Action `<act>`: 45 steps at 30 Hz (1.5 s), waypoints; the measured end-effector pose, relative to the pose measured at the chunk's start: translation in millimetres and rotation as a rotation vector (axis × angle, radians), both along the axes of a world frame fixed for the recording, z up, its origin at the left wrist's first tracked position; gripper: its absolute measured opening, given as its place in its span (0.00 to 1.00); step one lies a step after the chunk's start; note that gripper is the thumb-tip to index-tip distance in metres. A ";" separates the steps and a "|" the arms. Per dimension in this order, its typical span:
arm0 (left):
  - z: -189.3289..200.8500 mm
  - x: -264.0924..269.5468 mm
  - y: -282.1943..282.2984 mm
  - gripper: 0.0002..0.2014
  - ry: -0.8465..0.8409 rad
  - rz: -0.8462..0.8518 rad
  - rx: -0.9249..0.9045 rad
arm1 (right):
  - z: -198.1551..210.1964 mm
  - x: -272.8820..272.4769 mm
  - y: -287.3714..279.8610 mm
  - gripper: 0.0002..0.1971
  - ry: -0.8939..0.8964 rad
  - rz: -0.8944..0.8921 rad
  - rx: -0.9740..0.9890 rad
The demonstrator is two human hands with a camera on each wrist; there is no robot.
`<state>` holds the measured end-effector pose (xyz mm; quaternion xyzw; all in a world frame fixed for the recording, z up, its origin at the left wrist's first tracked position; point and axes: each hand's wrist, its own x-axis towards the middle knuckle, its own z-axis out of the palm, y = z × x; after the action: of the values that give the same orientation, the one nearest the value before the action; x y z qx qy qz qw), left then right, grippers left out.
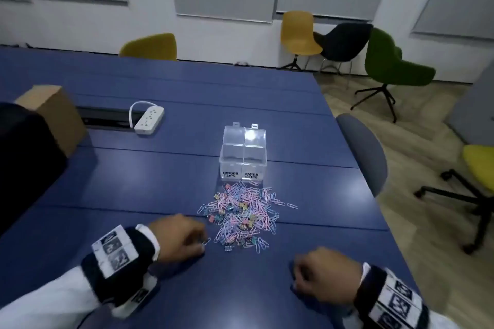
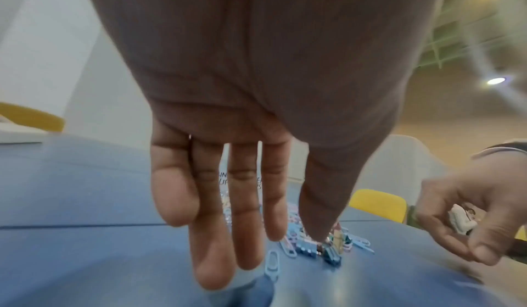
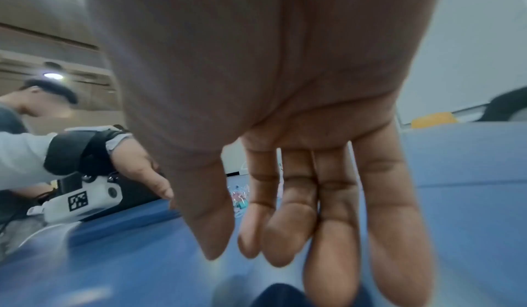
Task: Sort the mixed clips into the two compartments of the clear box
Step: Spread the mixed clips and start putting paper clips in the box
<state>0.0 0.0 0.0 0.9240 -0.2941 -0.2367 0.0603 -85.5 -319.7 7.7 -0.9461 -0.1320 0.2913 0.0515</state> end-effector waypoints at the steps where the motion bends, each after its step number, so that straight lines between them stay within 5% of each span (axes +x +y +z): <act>1: -4.5 3.4 -3.0 0.16 -0.046 0.002 -0.027 | -6.5 6.8 0.4 0.14 -0.087 0.035 0.023; 6: -24.1 11.3 -22.8 0.16 -0.191 0.029 -0.063 | -20.0 45.1 12.2 0.10 -0.399 -0.026 0.067; 9: -25.9 7.5 -33.3 0.13 -0.194 0.058 -0.069 | -29.7 67.5 10.2 0.17 -0.474 -0.174 0.050; 15: -26.7 -1.8 -30.9 0.16 -0.173 0.115 -0.080 | -33.4 83.7 25.5 0.13 -0.407 -0.264 -0.018; 21: -36.1 -7.5 -23.1 0.21 -0.186 0.100 -0.096 | -35.6 78.9 54.6 0.21 -0.379 -0.161 0.005; 26: -30.3 12.6 -17.3 0.15 -0.146 0.110 -0.162 | -34.7 90.0 44.9 0.26 -0.396 -0.237 0.109; 31: -15.2 44.8 -19.7 0.15 -0.247 0.200 -0.165 | -27.1 107.9 42.3 0.32 -0.319 -0.037 0.132; 37: -29.3 60.6 -27.4 0.20 -0.213 0.135 -0.127 | -28.5 120.9 41.8 0.28 -0.286 0.127 0.105; 45: -25.7 62.8 -29.2 0.14 -0.101 0.006 -0.143 | -27.2 136.3 30.0 0.24 -0.323 0.141 0.237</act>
<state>62.8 -29.2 -25.7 0.9290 -0.3103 -0.1678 0.1117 50.7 -289.7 -19.5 -0.9562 -0.2380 0.1212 0.1203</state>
